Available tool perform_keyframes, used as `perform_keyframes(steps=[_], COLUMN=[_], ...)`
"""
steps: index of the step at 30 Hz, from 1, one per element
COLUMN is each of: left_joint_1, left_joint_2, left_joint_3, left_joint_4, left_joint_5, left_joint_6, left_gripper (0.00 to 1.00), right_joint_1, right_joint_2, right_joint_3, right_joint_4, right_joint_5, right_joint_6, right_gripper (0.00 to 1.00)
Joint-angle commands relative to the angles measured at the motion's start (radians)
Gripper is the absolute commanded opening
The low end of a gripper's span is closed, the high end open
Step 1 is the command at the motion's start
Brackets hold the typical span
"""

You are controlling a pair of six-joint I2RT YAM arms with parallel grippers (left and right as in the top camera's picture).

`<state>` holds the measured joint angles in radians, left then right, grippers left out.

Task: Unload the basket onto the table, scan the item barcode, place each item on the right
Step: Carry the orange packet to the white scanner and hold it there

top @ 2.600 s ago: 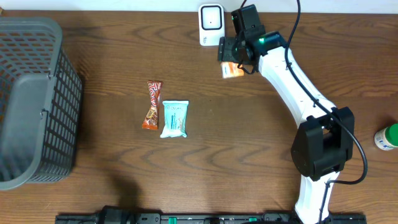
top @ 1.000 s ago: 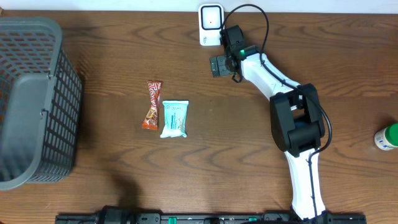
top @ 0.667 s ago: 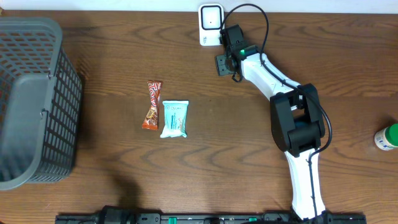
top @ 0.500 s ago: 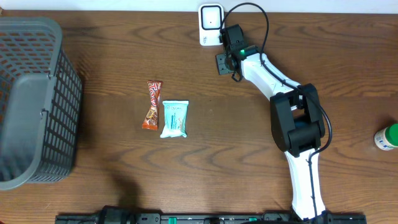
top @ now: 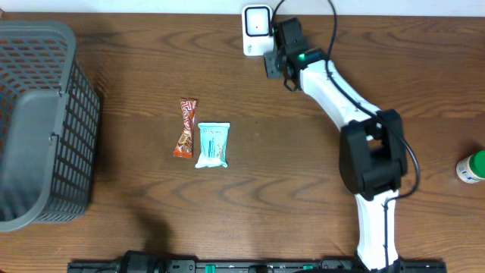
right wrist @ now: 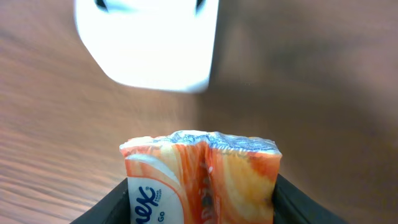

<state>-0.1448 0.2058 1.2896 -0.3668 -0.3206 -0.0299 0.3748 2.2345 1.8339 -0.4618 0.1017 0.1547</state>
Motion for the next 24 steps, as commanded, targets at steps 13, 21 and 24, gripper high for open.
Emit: perform_keyframes(steps=[13, 21, 24], left_joint_1=[0.004, 0.004, 0.004], left_joint_2=[-0.002, -0.002, -0.002], left_joint_3=[-0.016, -0.038, -0.038], left_joint_4=[0.006, 0.018, 0.018], left_joint_5=[-0.006, -0.006, -0.006], left_joint_6=[-0.010, -0.010, -0.009], left_gripper=[0.98, 0.98, 0.98], right_joint_1=[0.011, 0.016, 0.019], right_joint_2=[-0.027, 0.093, 0.143], right_joint_3=[0.017, 0.017, 0.017], right_joint_4=[0.388, 0.731, 0.821], right_joint_5=[0.058, 0.059, 0.058], right_joint_6=[-0.023, -0.071, -0.101], right_gripper=[0.52, 0.51, 0.50])
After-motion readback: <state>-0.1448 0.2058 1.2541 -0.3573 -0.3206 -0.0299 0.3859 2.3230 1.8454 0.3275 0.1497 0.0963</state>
